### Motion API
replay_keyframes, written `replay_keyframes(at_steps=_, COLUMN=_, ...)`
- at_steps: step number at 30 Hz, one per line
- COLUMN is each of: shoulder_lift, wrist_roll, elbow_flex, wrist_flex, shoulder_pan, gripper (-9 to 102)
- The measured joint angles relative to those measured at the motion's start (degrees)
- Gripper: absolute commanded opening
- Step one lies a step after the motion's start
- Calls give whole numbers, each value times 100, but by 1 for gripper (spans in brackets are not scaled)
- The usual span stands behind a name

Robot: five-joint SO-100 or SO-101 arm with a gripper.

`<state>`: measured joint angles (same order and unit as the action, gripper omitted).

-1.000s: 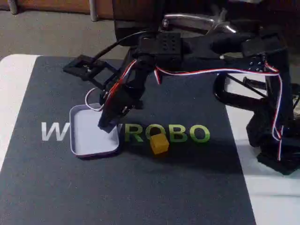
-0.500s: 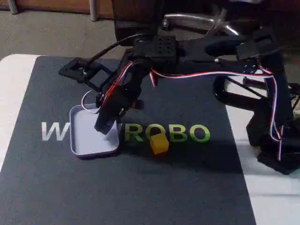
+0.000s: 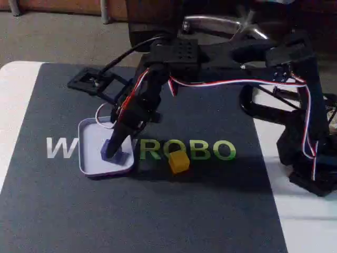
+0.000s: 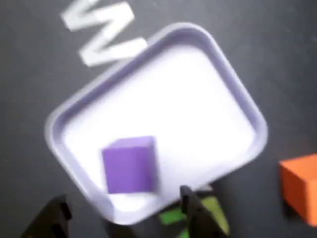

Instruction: Move blocks one by one until all three blocks are in the tray.

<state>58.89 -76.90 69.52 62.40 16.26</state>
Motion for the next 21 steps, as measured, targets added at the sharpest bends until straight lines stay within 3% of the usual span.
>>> replay_keyframes(at_steps=12, shoulder_lift=668, wrist_roll=-325, elbow_flex=0, wrist_flex=809, shoulder_pan=220, gripper=26)
replay_keyframes(at_steps=21, shoulder_lift=1485, wrist_roll=-756, elbow_flex=527, wrist_flex=949, shoulder_pan=378, gripper=26)
